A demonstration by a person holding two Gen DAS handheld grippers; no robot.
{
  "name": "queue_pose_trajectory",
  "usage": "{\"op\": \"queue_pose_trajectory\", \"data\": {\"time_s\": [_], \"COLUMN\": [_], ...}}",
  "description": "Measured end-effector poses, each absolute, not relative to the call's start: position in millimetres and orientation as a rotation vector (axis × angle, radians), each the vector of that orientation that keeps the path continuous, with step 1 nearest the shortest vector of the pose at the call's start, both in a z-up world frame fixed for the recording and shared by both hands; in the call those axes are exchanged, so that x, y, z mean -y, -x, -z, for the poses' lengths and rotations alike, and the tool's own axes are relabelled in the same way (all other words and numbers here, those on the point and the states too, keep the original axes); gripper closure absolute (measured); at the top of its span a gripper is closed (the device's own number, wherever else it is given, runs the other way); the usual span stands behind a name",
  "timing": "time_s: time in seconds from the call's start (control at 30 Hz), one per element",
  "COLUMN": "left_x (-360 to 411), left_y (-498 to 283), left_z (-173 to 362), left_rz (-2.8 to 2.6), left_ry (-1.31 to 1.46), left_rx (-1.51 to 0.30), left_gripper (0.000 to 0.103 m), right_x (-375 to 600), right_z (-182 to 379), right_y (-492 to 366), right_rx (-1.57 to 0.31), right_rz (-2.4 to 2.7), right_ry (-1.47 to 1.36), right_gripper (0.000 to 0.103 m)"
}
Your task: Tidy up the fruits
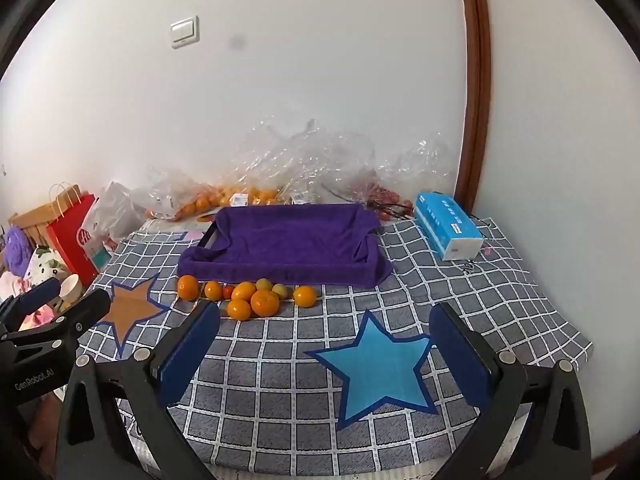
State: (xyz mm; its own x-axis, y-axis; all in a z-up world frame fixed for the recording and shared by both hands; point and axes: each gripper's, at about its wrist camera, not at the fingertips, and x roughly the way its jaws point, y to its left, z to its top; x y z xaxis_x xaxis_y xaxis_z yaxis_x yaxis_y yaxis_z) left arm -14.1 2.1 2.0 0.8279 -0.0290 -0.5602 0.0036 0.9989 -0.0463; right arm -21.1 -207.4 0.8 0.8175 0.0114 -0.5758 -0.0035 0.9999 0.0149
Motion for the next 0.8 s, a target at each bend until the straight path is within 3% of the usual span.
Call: {"op": "queue_pose_trajectory", "data": {"time_s": [0.8], "left_x": [-2.4], "left_y": [18.2], "left_z": [-0.9], "left_rz": [0.013], "left_ry": [0.046], "left_rx": [-0.590], "left_gripper": [0.000], "right_x": [203.1], "right_z": [-3.7], "right_y": [27.3], "right_rx": [-0.600], "right_rz": [-0.025], "right_ry": [-0.010], "right_gripper": [0.000]}}
